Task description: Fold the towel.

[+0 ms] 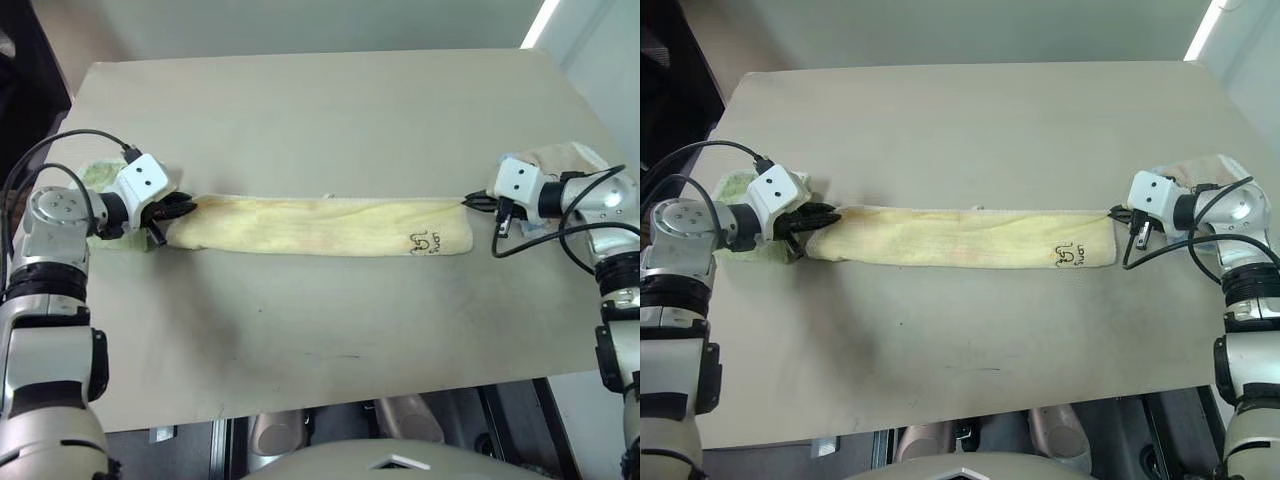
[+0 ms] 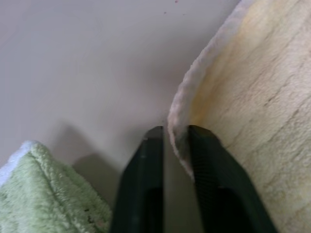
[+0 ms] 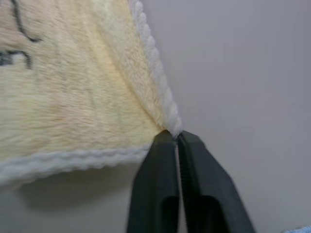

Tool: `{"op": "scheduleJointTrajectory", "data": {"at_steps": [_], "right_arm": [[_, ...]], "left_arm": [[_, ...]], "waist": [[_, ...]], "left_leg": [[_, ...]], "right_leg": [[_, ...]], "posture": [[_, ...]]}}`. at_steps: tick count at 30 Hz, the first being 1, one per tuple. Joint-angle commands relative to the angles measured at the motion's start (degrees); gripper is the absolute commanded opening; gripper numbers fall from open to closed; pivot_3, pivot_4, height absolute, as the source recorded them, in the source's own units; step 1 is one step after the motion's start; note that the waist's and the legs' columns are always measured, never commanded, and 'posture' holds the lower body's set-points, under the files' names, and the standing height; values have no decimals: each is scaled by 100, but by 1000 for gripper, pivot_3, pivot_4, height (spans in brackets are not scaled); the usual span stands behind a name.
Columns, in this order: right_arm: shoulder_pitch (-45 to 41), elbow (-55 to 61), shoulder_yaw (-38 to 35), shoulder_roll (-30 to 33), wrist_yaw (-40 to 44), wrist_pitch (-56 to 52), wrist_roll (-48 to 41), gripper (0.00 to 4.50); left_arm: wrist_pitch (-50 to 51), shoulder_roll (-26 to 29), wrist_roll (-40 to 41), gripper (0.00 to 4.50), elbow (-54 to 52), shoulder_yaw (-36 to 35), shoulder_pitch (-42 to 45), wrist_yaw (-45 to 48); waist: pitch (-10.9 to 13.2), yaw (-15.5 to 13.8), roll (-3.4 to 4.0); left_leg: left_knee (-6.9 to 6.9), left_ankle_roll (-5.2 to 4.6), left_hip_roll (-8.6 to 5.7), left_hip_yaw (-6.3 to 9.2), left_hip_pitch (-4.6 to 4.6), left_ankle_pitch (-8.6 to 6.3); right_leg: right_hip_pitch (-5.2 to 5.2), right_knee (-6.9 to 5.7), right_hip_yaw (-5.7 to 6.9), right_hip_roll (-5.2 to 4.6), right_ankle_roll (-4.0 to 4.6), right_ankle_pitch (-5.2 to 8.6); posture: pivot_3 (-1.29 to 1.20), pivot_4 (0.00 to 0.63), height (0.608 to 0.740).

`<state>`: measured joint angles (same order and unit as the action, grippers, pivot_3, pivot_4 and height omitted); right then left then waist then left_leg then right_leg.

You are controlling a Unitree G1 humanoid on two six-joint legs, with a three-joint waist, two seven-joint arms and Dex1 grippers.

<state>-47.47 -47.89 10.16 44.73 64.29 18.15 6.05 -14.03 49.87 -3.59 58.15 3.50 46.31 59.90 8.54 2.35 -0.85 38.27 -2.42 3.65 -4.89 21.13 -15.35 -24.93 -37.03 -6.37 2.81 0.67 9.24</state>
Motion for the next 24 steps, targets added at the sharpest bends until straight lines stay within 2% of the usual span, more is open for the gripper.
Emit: {"op": "scheduleJointTrajectory", "data": {"at_steps": [1,7,9,12,16,19,20,24], "right_arm": [[-106,-24,-91,68,-187,174,73,1580],[45,247,-328,272,-290,293,-68,3686],[171,423,-490,381,-278,214,-218,4366],[505,798,-870,592,-96,-247,-636,4439],[1060,1468,-1443,836,113,-1403,-1334,4439],[1769,2616,-1886,938,357,-2883,-2170,4439],[2134,3253,-2105,905,282,-3721,-2654,4439],[3144,5107,-2887,507,-725,-6709,-4275,4439]], "left_arm": [[-152,15,24,2307,97,-138,190,-146],[-231,43,157,4400,166,-344,186,-445],[-188,21,346,4500,110,-542,199,-546],[22,11,601,4500,25,-852,226,-729],[225,41,840,4500,-202,-1180,105,-910],[488,-7,1231,4500,-890,-1399,-246,-556],[614,-29,1388,4500,-1303,-1445,-469,-399],[1176,-149,1878,4500,-2746,-1514,-1184,-132]], "waist": [[0,0,0],[0,4,0],[0,4,0],[0,1,0],[0,-10,-1],[0,-8,-1],[0,-8,-1],[0,23,-3]], "left_leg": [[-1,0,0,0,0,0],[-3,0,1,-1,0,0],[-4,0,1,0,1,0],[-6,1,0,-1,2,0],[-6,4,0,0,2,2],[-3,12,-1,-5,3,7],[-4,23,-1,-5,3,13],[-7,30,-2,-8,-2,15]], "right_leg": [[0,0,0,0,-1,1],[0,2,0,0,-4,6],[0,2,1,0,-4,8],[1,4,1,0,-4,12],[8,7,1,-1,-6,24],[10,10,0,-1,7,47],[11,10,0,-1,30,70],[13,7,0,-1,33,90]], "posture": [[0,150,739],[0,150,739],[0,150,739],[0,150,739],[0,150,739],[0,150,739],[0,150,739],[0,150,739]]}}
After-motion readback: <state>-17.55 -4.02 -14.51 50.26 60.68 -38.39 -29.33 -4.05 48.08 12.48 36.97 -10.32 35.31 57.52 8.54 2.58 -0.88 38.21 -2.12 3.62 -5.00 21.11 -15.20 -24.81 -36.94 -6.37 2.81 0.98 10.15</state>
